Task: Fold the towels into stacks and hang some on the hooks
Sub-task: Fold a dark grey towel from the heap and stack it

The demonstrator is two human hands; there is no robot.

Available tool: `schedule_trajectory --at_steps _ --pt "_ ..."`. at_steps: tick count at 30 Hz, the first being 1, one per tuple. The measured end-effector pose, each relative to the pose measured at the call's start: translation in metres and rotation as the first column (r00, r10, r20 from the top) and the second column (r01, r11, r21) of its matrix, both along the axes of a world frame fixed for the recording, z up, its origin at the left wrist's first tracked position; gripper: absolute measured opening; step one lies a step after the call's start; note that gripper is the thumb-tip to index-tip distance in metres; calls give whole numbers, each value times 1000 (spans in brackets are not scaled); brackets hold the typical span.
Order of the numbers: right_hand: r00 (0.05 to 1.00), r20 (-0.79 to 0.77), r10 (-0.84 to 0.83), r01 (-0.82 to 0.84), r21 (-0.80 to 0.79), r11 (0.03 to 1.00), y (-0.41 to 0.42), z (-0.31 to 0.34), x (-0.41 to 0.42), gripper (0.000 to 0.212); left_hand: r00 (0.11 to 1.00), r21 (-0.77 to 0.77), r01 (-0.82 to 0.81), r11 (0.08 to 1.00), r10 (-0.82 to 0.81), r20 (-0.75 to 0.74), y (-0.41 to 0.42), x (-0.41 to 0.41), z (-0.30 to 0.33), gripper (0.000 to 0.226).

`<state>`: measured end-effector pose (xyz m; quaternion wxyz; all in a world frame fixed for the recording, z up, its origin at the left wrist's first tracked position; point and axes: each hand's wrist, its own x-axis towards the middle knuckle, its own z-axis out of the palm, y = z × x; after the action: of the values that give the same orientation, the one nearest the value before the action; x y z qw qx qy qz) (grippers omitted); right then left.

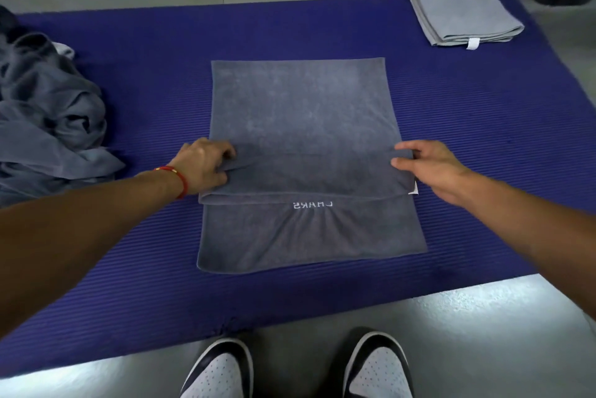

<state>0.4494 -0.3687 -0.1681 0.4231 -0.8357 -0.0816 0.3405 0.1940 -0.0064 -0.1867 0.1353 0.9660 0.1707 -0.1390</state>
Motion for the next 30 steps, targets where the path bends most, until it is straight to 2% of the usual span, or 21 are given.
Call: schedule_trajectory --at_steps 2,4,5,7,10,12,14,15,18,19,21,23,24,25,26,28,30 --pt "997 -9 78 -77 43 996 -16 18 -8 25 986 -105 56 993 -38 165 -3 -14 8 28" --pt "972 40 231 -232 15 973 -35 30 -15 22 948 -175 138 975 -79 308 -19 -37 20 22" --pt "942 68 329 -327 -32 944 -46 33 -20 23 940 -199 172 965 -100 327 -30 -52 25 17" --pt "839 114 532 -511 -170 843 -68 32 -30 29 938 -193 244 950 -181 296 -52 -87 24 12" --pt "570 280 773 -691 -346 635 -91 16 -52 30 908 -45 370 928 -351 229 -77 -134 -3 17" --pt "378 397 836 -701 -468 539 -100 3 -63 31 904 38 382 923 -382 192 -85 -149 -16 28" --pt "198 442 875 -643 -615 457 -106 -9 -69 49 909 81 350 933 -359 211 -89 -152 -21 38" --pt "144 456 878 -612 -656 441 -106 -13 -72 54 907 98 332 938 -346 239 -90 -153 -22 40" --pt "84 534 842 -574 -664 479 -105 -23 -75 55 899 199 298 934 -344 271 -94 -150 -22 46" --pt "79 549 832 -562 -664 492 -105 -27 -75 56 893 211 296 932 -348 286 -93 -149 -23 44" --pt "88 572 816 -557 -651 516 -104 -31 -74 53 894 125 262 957 -289 341 -90 -145 -21 35" --pt "138 596 791 -585 -596 551 -101 -31 -71 39 904 -68 146 987 -106 414 -87 -140 -16 24" --pt "192 623 758 -585 -547 598 -97 -27 -70 29 899 -169 58 984 22 438 -87 -136 -9 20" --pt "282 650 706 -559 -487 672 -91 -23 -68 23 883 -244 -43 969 151 445 -86 -132 -3 16" --pt "412 663 625 -494 -414 765 -84 -16 -68 21 858 -299 -165 940 286 426 -84 -125 5 13" --pt "683 621 385 -265 -280 923 -67 -6 -61 21 775 -380 -361 852 501 386 -78 -103 22 12" --pt "839 527 137 -50 -176 983 -48 -1 -47 17 671 -501 -456 736 654 350 -65 -78 29 5"
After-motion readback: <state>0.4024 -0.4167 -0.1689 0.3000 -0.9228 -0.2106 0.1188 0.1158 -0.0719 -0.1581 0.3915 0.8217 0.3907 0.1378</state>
